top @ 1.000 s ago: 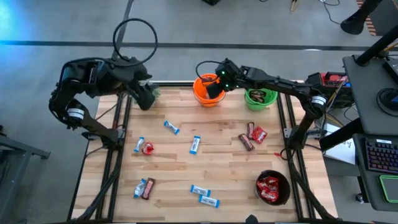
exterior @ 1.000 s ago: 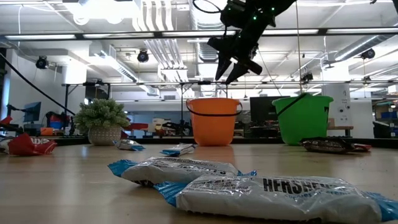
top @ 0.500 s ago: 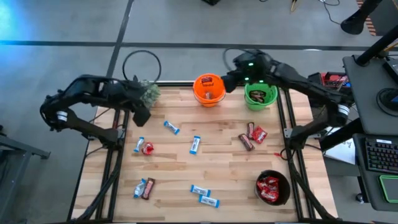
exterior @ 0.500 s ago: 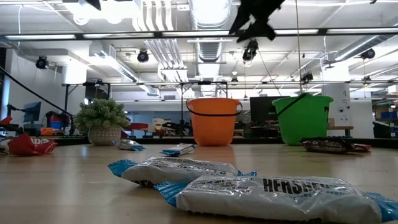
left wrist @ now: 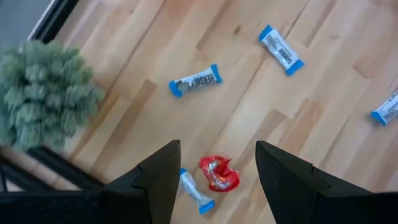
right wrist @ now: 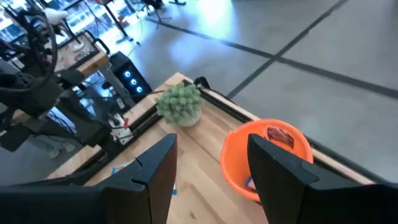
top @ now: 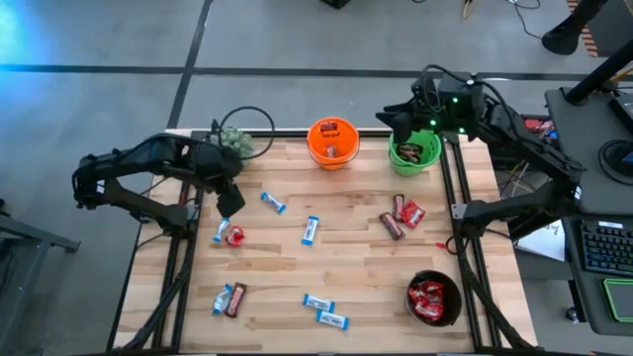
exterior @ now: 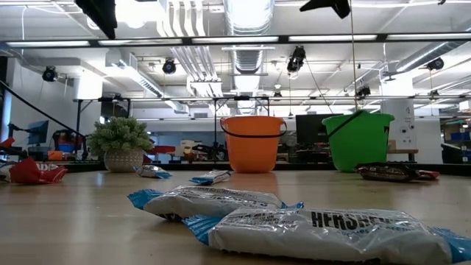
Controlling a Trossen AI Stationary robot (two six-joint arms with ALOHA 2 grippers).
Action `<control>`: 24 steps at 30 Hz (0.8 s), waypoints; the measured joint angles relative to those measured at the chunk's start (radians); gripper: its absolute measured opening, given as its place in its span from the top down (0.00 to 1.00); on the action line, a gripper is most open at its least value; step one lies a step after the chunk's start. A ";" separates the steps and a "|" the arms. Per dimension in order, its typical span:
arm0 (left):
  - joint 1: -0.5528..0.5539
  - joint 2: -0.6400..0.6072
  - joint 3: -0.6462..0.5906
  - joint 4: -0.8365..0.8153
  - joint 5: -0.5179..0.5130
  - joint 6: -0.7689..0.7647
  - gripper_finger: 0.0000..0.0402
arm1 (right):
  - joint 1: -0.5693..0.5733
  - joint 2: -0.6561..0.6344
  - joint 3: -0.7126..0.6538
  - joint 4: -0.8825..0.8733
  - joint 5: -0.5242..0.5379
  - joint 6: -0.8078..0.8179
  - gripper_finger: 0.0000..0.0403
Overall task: Organize candy in baskets
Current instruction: Put the brown chocolate into the green bucket
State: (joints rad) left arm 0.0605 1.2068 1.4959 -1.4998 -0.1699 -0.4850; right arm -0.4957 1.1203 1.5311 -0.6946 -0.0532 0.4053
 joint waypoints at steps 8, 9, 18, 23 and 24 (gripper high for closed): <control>0.000 0.066 -0.001 0.129 0.005 0.210 0.53 | 0.000 0.013 0.000 -0.081 0.001 0.032 0.55; 0.000 0.078 -0.001 0.145 0.005 0.243 0.53 | 0.000 0.014 0.000 -0.080 0.002 0.045 0.55; 0.000 0.191 0.011 0.207 0.005 0.436 0.53 | 0.000 -0.006 0.000 -0.025 0.083 0.063 0.55; 0.000 0.238 0.060 0.196 0.005 0.477 0.53 | 0.000 -0.011 0.000 -0.144 0.071 0.122 0.55; 0.000 0.242 0.074 0.190 0.005 0.482 0.53 | 0.000 -0.011 0.000 -0.204 0.071 0.127 0.55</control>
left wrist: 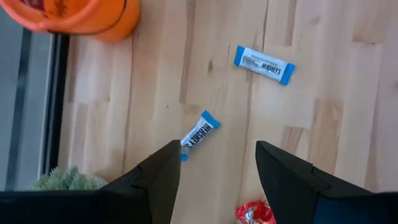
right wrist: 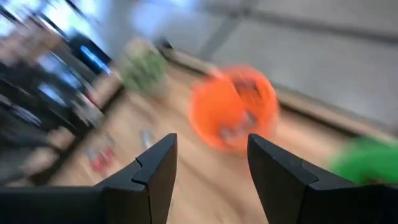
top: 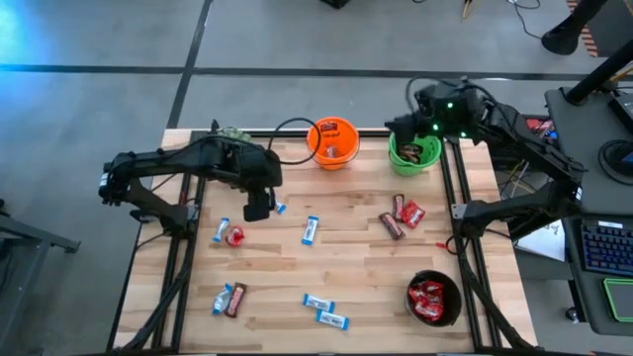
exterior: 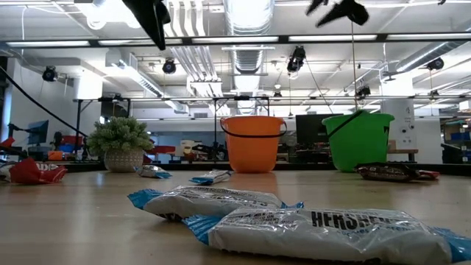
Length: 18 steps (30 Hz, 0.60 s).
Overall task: Organize candy in baskets
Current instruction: Put the brown chocolate into the green bucket
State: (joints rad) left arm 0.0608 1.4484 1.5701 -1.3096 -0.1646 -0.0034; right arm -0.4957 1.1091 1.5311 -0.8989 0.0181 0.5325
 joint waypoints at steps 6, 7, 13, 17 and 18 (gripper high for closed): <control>0.000 0.004 0.096 -0.017 0.000 0.026 0.53 | 0.012 0.012 -0.011 -0.278 0.010 0.056 0.55; 0.000 0.004 0.113 -0.017 0.000 0.030 0.53 | 0.018 0.014 -0.016 -0.293 0.011 0.063 0.55; 0.000 0.002 0.201 -0.027 -0.010 0.069 0.53 | 0.069 0.018 -0.056 -0.323 0.010 0.133 0.55; 0.000 0.001 0.246 -0.080 -0.045 0.078 0.53 | 0.136 0.018 -0.107 -0.336 0.009 0.212 0.55; 0.000 0.001 0.254 -0.095 -0.059 0.077 0.53 | 0.157 0.018 -0.122 -0.335 0.009 0.235 0.55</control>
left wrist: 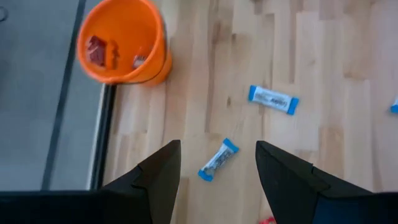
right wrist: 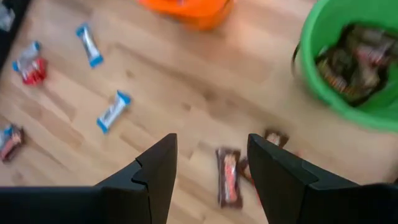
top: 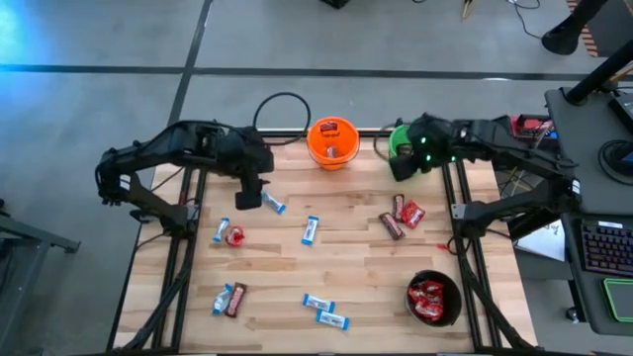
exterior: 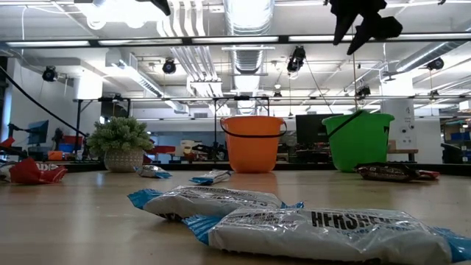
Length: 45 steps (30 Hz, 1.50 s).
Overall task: Organize candy in baskets
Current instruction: Put the brown chocolate into the green bucket
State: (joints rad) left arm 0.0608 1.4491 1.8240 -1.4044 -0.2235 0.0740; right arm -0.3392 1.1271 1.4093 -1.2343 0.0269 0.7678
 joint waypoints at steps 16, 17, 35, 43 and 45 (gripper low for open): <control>0.000 -0.008 0.000 -0.019 -0.013 0.048 0.53 | 0.282 0.000 -0.290 0.084 0.072 0.352 0.55; 0.000 -0.008 0.000 -0.020 -0.013 0.049 0.53 | 0.289 0.000 -0.309 0.096 0.072 0.368 0.55; 0.000 -0.008 0.000 -0.053 -0.013 0.045 0.53 | 0.344 0.003 -0.620 0.395 0.045 0.497 0.55; 0.000 -0.009 0.001 -0.053 -0.013 0.037 0.53 | 0.344 0.063 -0.648 0.440 0.044 0.476 0.55; 0.000 -0.009 0.001 -0.053 -0.013 0.037 0.53 | 0.344 0.081 -0.648 0.441 0.030 0.463 0.55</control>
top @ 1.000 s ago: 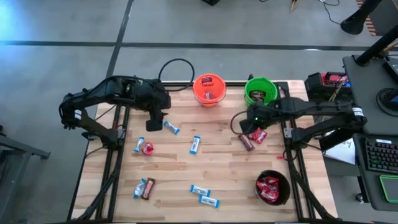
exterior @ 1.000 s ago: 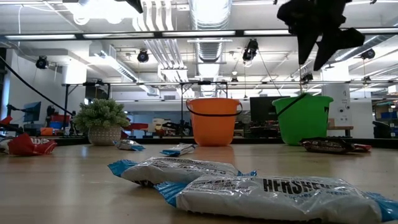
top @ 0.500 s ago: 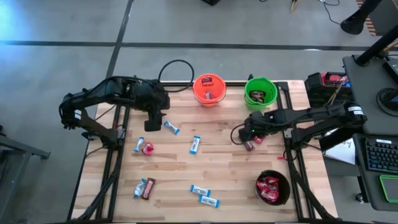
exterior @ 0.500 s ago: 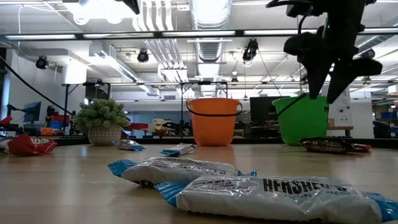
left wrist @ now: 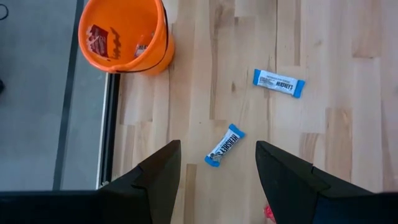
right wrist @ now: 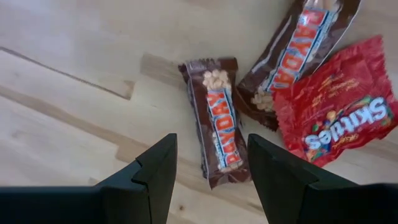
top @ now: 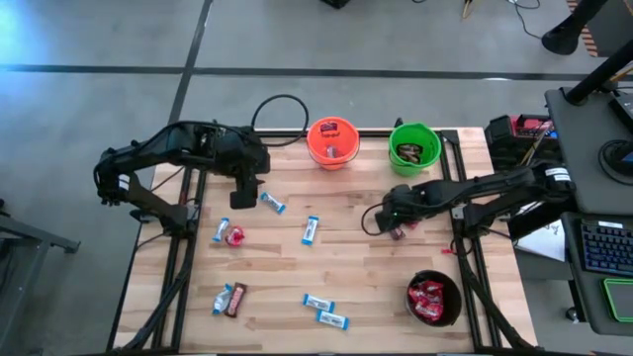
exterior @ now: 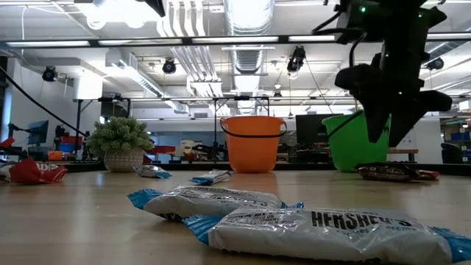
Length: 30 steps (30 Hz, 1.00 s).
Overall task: Organize candy in baskets
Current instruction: Put the brown chocolate into the green bucket
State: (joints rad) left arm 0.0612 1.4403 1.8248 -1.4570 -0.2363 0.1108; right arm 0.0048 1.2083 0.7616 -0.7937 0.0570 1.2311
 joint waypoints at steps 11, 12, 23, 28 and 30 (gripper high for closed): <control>0.000 0.000 0.000 0.001 0.000 -0.023 0.53 | 0.000 0.108 0.000 0.040 -0.039 -0.048 0.55; 0.000 0.000 0.000 0.001 0.000 -0.024 0.53 | 0.000 0.117 0.000 0.045 -0.040 -0.050 0.55; 0.000 0.000 0.000 0.001 0.000 -0.023 0.53 | 0.000 0.226 0.000 0.060 -0.059 -0.063 0.57; 0.000 0.000 0.000 0.001 0.000 -0.023 0.53 | 0.000 0.240 0.000 0.071 -0.062 -0.066 0.75; 0.000 0.000 0.000 0.001 0.000 -0.023 0.53 | 0.000 0.238 0.001 0.072 -0.065 -0.078 0.86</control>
State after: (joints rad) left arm 0.0611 1.4403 1.8248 -1.4563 -0.2367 0.0875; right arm 0.0044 1.4467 0.7622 -0.7212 -0.0078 1.1527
